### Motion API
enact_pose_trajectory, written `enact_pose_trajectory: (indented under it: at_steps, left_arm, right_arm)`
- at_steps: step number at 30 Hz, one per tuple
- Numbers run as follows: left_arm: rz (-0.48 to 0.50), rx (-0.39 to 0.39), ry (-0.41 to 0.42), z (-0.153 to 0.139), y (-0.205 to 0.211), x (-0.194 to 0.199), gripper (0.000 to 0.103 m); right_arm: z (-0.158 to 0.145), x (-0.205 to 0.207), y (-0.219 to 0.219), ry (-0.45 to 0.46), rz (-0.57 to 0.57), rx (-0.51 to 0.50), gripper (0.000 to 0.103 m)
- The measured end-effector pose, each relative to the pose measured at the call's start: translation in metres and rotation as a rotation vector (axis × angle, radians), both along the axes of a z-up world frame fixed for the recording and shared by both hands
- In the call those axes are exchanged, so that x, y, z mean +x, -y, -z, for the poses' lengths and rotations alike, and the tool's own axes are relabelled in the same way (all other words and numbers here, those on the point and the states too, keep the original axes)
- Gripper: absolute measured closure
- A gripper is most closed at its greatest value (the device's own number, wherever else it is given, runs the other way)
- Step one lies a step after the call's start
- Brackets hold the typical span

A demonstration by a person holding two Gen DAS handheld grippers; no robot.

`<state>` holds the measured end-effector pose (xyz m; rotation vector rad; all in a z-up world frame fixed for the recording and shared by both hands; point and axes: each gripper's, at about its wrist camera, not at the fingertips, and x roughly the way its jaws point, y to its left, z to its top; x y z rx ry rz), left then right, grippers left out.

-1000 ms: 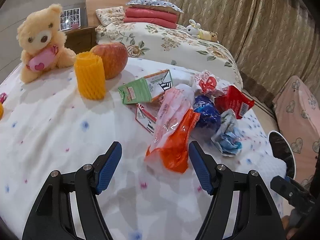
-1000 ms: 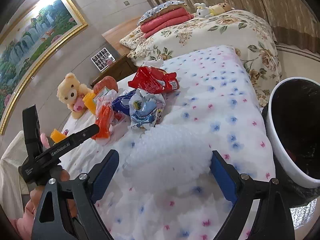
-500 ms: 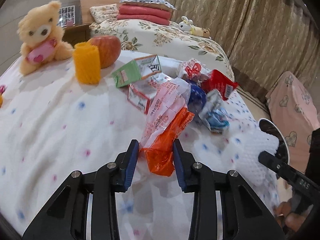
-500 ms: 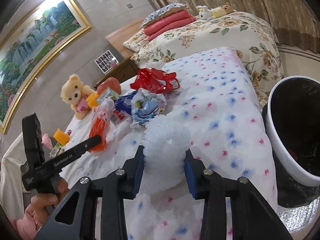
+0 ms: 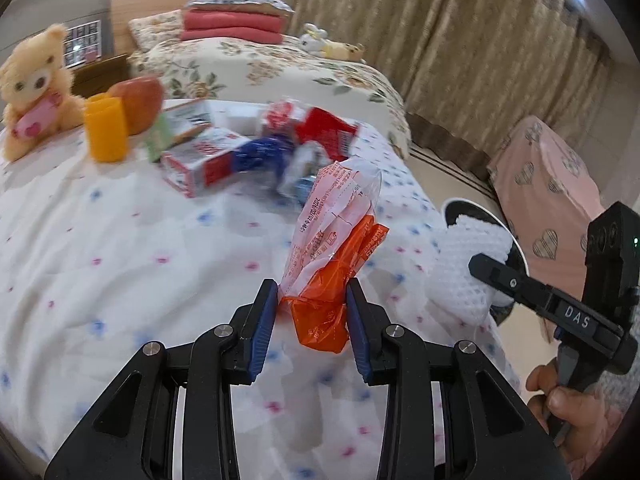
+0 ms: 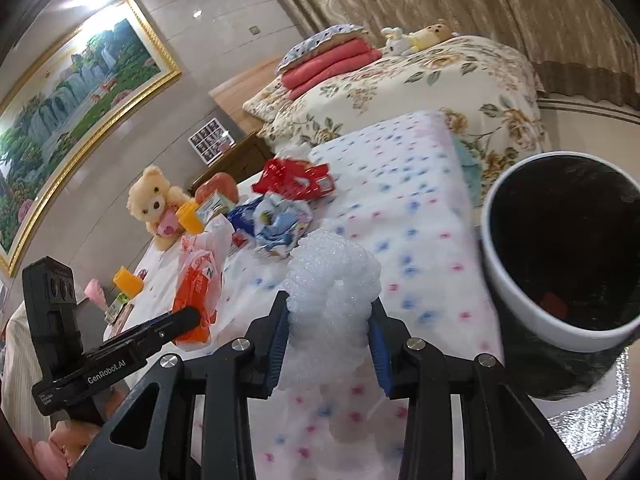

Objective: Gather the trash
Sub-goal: 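Carry the orange bag and bubble-wrap pad over the trash bin with both tools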

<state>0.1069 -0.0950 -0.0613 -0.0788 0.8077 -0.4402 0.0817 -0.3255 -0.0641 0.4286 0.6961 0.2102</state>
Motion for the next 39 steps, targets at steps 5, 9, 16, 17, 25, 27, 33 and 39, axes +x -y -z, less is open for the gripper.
enact_pose_trajectory:
  at_steps: [5, 9, 16, 17, 25, 27, 33, 39]
  left_arm:
    - [0.050, 0.011, 0.000, -0.004, 0.025, 0.000, 0.070]
    - [0.088, 0.015, 0.004, -0.006, 0.043, 0.000, 0.070]
    - [0.142, 0.017, 0.016, -0.011, 0.074, -0.001, 0.070]
    - [0.150, 0.018, 0.018, -0.012, 0.078, -0.002, 0.070]
    - [0.195, 0.024, 0.019, -0.014, 0.109, 0.002, 0.070]
    - [0.205, 0.029, 0.016, -0.014, 0.116, 0.005, 0.070]
    - [0.247, 0.050, 0.005, -0.012, 0.141, 0.010, 0.070]
    - [0.280, 0.072, 0.009, -0.012, 0.164, 0.015, 0.070]
  right_arm:
    - [-0.005, -0.011, 0.024, 0.013, 0.052, -0.006, 0.066]
    - [-0.009, -0.019, 0.046, 0.019, 0.095, -0.008, 0.066]
    - [-0.013, -0.029, 0.072, 0.027, 0.152, -0.010, 0.066]
    - [-0.013, -0.030, 0.076, 0.028, 0.162, -0.011, 0.066]
    - [-0.016, -0.035, 0.104, 0.029, 0.215, -0.023, 0.066]
    - [-0.016, -0.036, 0.109, 0.028, 0.225, -0.025, 0.066]
    - [-0.012, -0.037, 0.125, 0.020, 0.254, -0.027, 0.066]
    - [-0.009, -0.035, 0.137, 0.007, 0.272, -0.030, 0.065]
